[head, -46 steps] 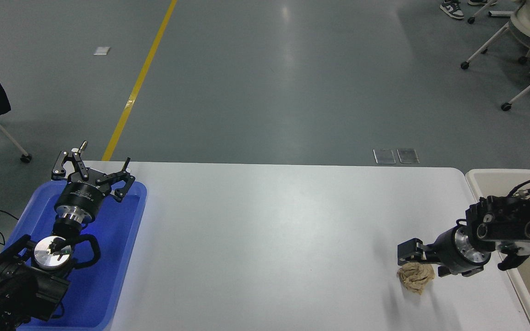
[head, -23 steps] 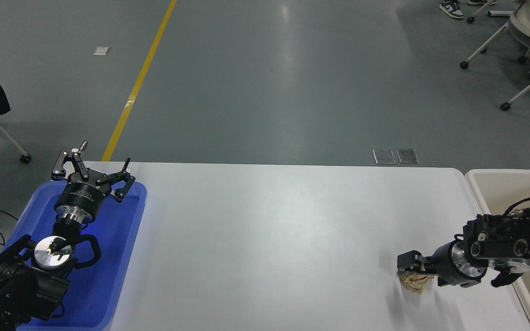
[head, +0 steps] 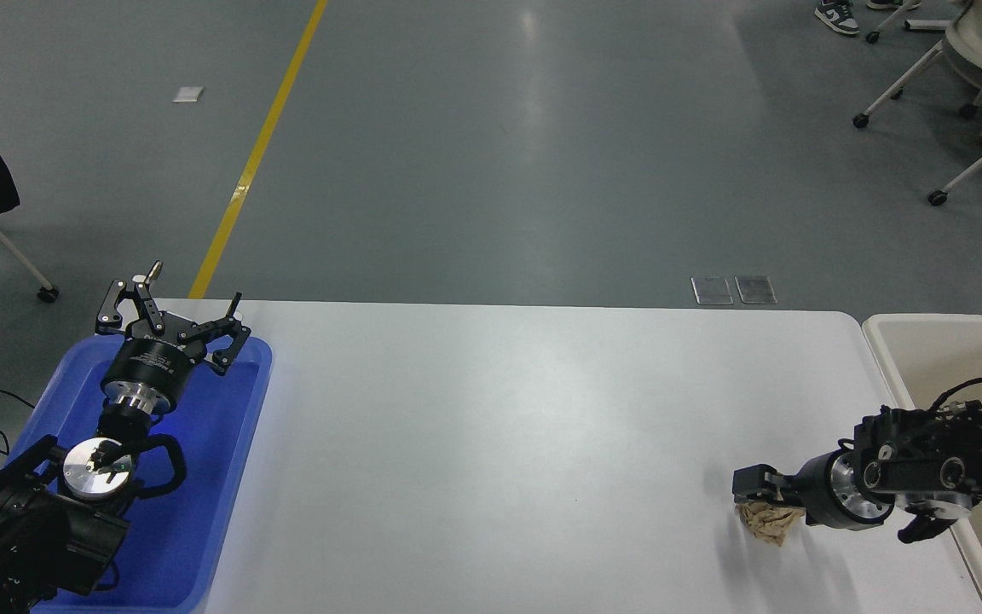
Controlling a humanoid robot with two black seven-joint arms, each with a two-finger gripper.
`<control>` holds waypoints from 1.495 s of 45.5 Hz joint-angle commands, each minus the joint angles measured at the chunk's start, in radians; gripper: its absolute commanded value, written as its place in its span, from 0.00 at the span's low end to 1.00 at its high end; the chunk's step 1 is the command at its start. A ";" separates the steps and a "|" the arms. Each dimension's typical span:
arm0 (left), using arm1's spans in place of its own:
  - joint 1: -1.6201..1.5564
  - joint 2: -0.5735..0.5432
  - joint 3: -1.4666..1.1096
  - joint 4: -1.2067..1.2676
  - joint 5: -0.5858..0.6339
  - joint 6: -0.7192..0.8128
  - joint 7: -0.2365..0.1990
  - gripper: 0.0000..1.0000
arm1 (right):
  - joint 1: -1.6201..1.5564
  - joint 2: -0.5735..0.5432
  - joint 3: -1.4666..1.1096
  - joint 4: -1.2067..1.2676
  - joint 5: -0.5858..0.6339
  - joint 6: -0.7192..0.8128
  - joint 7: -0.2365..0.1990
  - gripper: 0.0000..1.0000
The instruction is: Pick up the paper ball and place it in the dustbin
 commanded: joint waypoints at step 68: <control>-0.001 0.000 0.000 0.000 0.000 0.000 0.001 1.00 | 1.013 -0.289 -0.265 0.199 -0.001 0.502 -0.102 0.00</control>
